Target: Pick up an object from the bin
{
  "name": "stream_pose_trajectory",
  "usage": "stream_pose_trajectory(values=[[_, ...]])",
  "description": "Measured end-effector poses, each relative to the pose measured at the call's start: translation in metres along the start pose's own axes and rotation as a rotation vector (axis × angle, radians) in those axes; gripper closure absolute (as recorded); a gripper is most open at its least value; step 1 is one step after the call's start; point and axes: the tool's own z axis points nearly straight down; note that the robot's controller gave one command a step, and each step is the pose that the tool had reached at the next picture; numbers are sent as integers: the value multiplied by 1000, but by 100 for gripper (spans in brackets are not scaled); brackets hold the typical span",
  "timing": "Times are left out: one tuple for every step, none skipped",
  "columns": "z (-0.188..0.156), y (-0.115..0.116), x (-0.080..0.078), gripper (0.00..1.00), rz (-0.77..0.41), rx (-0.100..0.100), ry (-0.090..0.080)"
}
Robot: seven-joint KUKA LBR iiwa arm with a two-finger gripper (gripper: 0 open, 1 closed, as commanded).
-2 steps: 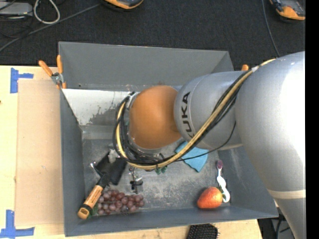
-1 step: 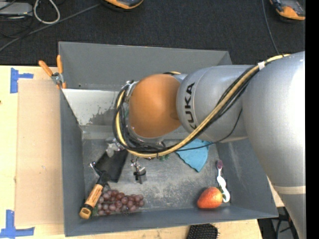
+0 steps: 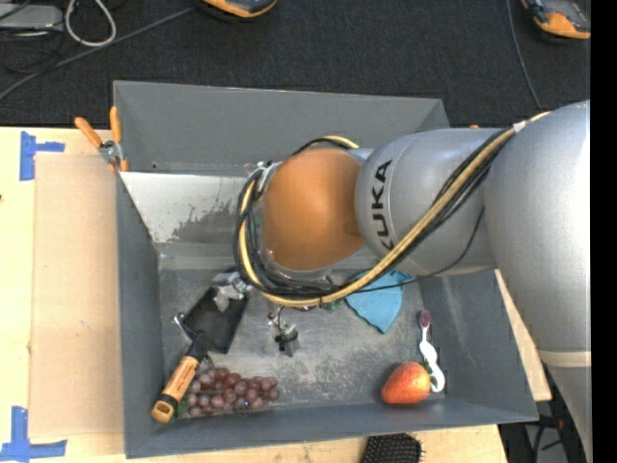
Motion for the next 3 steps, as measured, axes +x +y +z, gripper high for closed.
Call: stream_pose_trajectory(values=[[17,-11,-24,100,-191,1,-8],[17,-11,-24,100,-190,0,-7],[8,-11,-24,100,-187,0,-8]])
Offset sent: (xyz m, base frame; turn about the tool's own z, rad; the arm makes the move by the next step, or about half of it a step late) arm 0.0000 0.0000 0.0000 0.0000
